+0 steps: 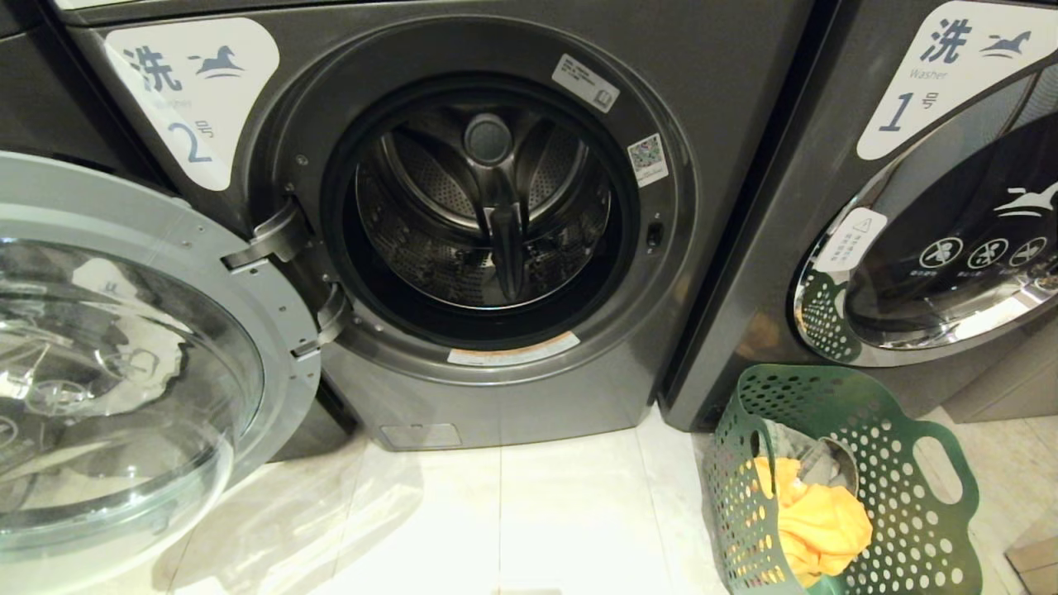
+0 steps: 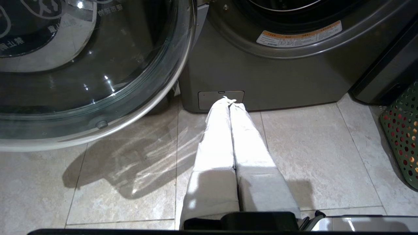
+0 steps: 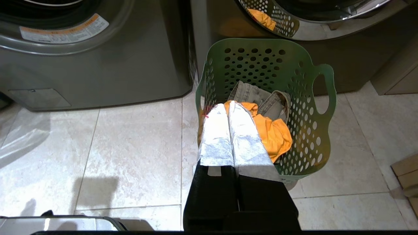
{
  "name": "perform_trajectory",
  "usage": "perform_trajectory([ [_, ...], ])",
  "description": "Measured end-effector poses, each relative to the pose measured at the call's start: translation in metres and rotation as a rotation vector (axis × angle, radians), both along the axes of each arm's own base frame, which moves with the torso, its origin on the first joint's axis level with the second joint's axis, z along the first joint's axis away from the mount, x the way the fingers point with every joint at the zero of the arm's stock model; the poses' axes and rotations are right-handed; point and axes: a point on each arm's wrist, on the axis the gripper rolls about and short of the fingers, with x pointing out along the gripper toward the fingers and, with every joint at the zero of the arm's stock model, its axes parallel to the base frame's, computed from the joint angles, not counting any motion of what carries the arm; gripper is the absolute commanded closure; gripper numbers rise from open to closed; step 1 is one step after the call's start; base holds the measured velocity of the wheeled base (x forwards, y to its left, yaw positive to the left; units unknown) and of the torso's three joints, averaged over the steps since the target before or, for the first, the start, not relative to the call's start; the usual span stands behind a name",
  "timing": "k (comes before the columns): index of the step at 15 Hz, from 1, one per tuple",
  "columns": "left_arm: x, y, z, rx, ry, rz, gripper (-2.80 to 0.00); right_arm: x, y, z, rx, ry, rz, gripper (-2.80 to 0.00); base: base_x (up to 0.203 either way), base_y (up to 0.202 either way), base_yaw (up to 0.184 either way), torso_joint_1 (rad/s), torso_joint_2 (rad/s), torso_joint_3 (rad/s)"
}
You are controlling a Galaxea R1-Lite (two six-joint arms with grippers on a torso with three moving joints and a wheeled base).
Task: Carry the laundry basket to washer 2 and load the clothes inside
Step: Place the clothes into the washing machine
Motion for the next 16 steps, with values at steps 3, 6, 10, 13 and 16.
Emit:
perform_trajectory([
  [3, 0.0000, 0.0000, 0.0000, 0.000, 0.000, 0.000, 0.00, 0.0000, 0.0000, 0.0000, 0.001, 0.000, 0.000, 0.00, 0.000, 0.000, 0.000, 0.000, 0.00, -0.201],
  [6, 0.0000, 0.0000, 0.0000, 0.000, 0.000, 0.001, 0.00, 0.0000, 0.0000, 0.0000, 0.001, 0.000, 0.000, 0.00, 0.000, 0.000, 0.000, 0.004, 0.01, -0.194],
  [10, 0.0000, 0.0000, 0.0000, 0.000, 0.000, 0.001, 0.00, 0.0000, 0.0000, 0.0000, 0.001, 0.000, 0.000, 0.00, 0.000, 0.000, 0.000, 0.005, 0.00, -0.195],
  [13, 0.0000, 0.0000, 0.0000, 0.000, 0.000, 0.001, 0.00, 0.0000, 0.0000, 0.0000, 0.001, 0.000, 0.000, 0.00, 0.000, 0.000, 0.000, 0.004, 0.00, -0.195],
  [16, 0.0000, 0.0000, 0.0000, -0.001, 0.000, 0.000, 0.00, 0.0001, 0.0000, 0.0000, 0.002, 0.001, 0.000, 0.00, 0.000, 0.000, 0.000, 0.001, 0.00, -0.094],
])
